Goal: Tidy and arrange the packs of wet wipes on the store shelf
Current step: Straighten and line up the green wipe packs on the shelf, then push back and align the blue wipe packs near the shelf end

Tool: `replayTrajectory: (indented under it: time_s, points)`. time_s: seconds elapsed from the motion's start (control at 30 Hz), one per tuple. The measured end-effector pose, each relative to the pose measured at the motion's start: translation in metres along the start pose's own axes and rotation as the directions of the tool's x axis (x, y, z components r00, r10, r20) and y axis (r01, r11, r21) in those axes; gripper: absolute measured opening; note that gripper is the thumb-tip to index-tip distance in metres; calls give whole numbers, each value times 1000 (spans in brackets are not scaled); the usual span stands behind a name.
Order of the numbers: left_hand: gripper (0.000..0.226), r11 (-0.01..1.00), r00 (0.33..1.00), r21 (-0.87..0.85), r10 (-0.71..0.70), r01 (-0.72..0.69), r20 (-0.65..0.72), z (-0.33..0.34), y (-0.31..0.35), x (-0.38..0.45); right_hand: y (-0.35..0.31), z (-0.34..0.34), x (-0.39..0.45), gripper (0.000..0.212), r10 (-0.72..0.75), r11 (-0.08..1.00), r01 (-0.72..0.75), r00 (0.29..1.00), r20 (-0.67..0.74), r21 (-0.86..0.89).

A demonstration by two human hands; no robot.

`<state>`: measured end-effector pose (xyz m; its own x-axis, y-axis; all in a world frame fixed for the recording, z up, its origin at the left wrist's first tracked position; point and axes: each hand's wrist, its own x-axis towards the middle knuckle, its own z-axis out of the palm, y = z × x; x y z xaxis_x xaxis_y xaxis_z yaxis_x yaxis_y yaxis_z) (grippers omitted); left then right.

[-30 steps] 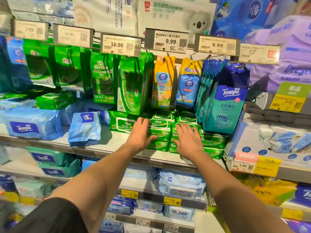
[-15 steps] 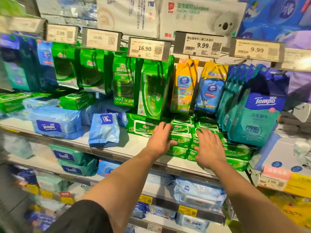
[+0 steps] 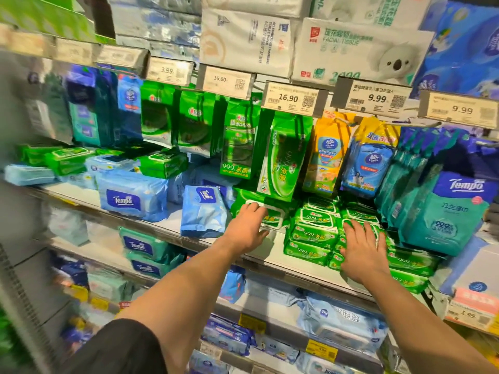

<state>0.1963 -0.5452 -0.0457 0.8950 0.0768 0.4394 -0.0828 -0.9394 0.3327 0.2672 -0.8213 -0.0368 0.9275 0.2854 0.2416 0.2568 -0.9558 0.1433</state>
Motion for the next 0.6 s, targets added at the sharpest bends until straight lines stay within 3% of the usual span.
replayTrajectory:
  time_s: [0.23,0.33,0.47,0.6]
  points:
    - [43,988,991,87,-124,128,-43,-50,-51,-20,-14,-11,-2,82,50,994,-50,999,-2,-94]
    - [29,987,988,76,-139,144,-74,-70,-76,-30,-31,-19,-4,85,1,988,-8,999,-45,-155]
    - [23,993,990,72,-83,91,-114,-94,-111,-43,-82,-27,-14,65,-71,997,67,973,-219,-24]
    - [30,989,995,133,-57,67,-76,-126,-154,-53,-162,-52,-15,40,-50,998,54,986,-159,22]
